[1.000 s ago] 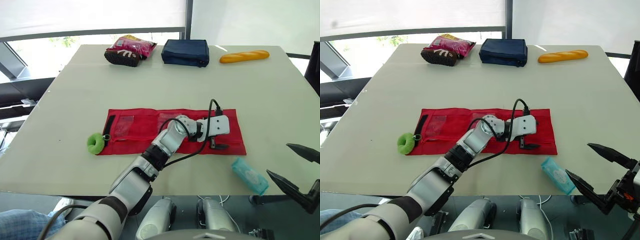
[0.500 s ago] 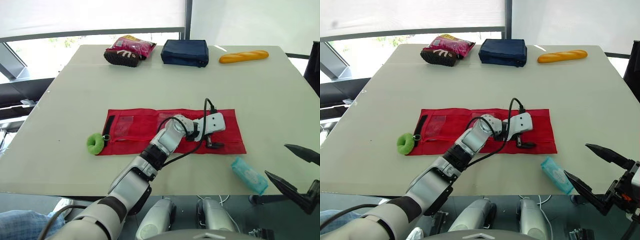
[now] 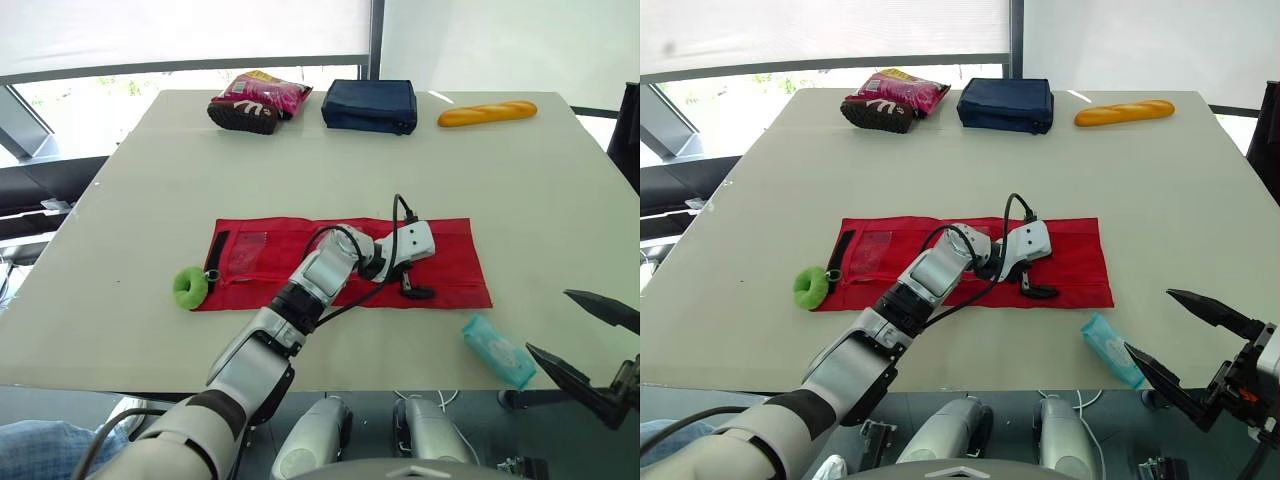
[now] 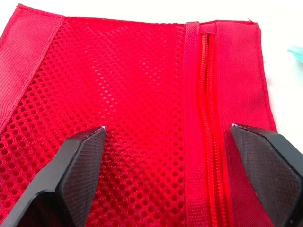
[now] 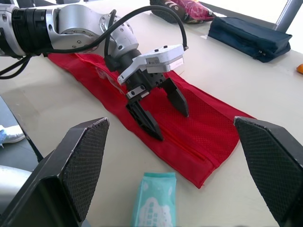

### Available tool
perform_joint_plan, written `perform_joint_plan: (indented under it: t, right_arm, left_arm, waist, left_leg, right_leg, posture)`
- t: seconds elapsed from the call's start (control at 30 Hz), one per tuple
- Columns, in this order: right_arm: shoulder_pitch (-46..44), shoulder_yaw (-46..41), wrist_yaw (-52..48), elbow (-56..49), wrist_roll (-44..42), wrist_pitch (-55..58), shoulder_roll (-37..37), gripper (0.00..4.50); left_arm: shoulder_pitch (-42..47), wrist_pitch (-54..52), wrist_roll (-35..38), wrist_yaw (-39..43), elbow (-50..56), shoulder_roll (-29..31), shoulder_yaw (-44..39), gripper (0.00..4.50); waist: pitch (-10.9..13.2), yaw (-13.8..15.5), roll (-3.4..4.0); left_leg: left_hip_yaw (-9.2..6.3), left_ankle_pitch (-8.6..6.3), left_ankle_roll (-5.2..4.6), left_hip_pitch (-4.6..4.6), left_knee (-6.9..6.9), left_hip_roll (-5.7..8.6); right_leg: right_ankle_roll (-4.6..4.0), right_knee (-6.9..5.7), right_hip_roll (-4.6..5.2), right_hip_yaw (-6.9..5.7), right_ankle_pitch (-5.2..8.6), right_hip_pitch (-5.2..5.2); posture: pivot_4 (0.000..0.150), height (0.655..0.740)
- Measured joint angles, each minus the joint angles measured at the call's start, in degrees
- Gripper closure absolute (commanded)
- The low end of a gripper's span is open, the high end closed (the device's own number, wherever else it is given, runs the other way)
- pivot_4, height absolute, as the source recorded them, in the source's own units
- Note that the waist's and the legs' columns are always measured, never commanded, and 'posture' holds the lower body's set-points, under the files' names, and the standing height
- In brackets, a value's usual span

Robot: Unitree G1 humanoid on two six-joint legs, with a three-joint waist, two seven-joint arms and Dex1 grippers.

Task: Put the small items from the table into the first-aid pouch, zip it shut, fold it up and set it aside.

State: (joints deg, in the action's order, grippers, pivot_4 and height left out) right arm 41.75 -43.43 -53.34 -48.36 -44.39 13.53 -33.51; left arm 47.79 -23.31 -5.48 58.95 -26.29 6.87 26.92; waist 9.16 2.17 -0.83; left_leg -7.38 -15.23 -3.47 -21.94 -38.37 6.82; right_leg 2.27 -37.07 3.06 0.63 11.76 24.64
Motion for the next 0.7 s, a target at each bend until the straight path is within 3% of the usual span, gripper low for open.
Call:
perform_joint_plan:
  t: [0.23, 0.7]
  right_arm:
    - [0.0, 0.2, 0.0, 0.0, 0.4, 0.0, 0.0, 0.0]
    - [-0.5, 0.6, 0.1, 0.0, 0.4, 0.0, 0.0, 0.0]
  left_arm:
    - [0.4, -0.2, 1.2, 0.8, -1.9, 0.0, -0.6, 4.47]
    - [1.3, -0.1, 3.0, 1.7, -3.9, -0.1, -1.8, 4.47]
  waist:
    - [0.0, 0.1, 0.01]
    - [0.0, 0.0, 0.0]
  left_leg:
    - [0.0, -0.01, 0.01, 0.05, 0.0, 0.0]
    - [0.0, -0.03, 0.04, 0.08, 0.0, 0.0]
  right_leg:
    - [0.0, 0.0, 0.0, 0.0, 0.0, -0.07]
    - [0.01, 0.01, 0.0, 0.0, 0.0, -0.1]
  posture:
    - [0.15, 0.7293]
    - [0.15, 0.7293]
